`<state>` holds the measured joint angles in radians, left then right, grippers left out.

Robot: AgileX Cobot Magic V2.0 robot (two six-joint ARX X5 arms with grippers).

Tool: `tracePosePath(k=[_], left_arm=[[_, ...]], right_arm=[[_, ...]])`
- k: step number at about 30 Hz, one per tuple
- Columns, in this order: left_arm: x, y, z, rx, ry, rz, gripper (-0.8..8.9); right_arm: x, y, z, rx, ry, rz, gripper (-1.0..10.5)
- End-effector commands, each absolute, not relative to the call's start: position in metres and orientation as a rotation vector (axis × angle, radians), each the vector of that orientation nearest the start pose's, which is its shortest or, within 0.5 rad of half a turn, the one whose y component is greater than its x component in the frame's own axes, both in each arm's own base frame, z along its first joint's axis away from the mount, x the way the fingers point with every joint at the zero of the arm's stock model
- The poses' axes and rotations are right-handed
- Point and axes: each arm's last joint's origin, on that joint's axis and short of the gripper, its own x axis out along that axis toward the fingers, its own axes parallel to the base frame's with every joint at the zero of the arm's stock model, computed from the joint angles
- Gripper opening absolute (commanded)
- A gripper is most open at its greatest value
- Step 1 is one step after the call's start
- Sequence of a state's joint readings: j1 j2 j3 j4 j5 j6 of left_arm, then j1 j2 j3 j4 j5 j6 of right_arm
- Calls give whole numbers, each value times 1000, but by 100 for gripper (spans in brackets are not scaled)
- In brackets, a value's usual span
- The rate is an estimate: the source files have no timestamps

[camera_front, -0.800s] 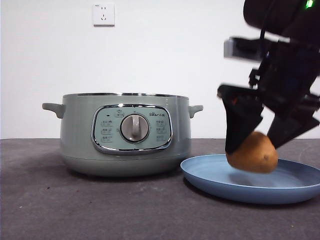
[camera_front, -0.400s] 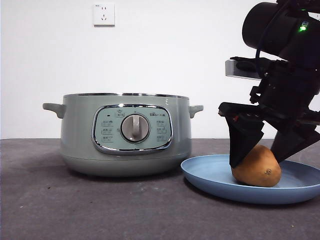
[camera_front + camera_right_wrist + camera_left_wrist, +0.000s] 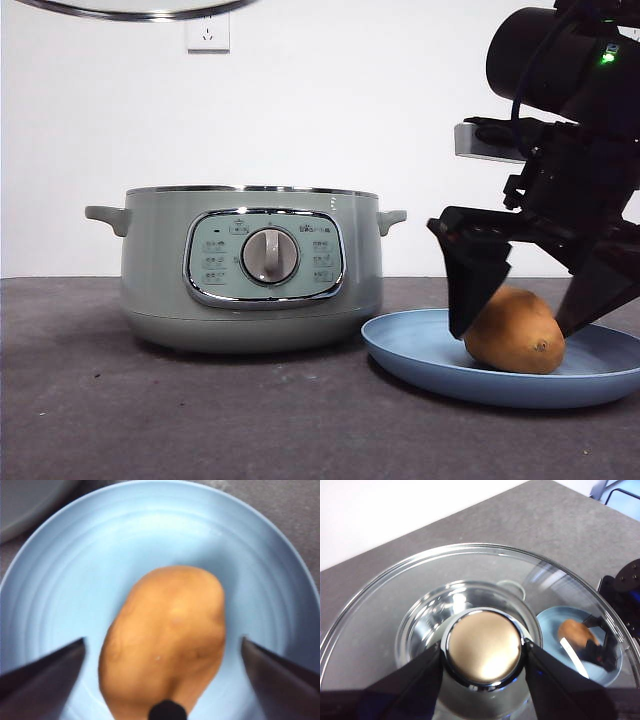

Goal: Take the potato out from the steamer,put the potato on the plate,close the lid

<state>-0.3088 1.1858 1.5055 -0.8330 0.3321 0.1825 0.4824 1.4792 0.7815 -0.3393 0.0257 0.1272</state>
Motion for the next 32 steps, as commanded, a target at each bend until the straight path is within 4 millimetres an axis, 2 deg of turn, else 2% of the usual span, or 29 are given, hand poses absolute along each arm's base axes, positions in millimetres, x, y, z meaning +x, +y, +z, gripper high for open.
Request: tracePosePath(k=[1,5,8,15,25,29,32], left_arm=[[220,-84,435,173,424,-701,-9],[247,-100,419,197,445,-727,-9],[267,-111,405,206,474,-741,-9],[304,-132,373,233,505,-766,-9],[336,-145,342,252,535,-742,-9],[341,-147,334,262,555,-747,-9],[345,-150,325,261,586,-759,-9]], right_arm=[[241,123,179,-129,1007,340,635],[239,118,201,-104,941,338,634],[232,114,225,-85,876,341,634],[202,98,289,-32,654,366,629],[156,75,354,9,436,363,629],[146,69,369,18,375,347,629],[145,69,371,10,369,348,629]])
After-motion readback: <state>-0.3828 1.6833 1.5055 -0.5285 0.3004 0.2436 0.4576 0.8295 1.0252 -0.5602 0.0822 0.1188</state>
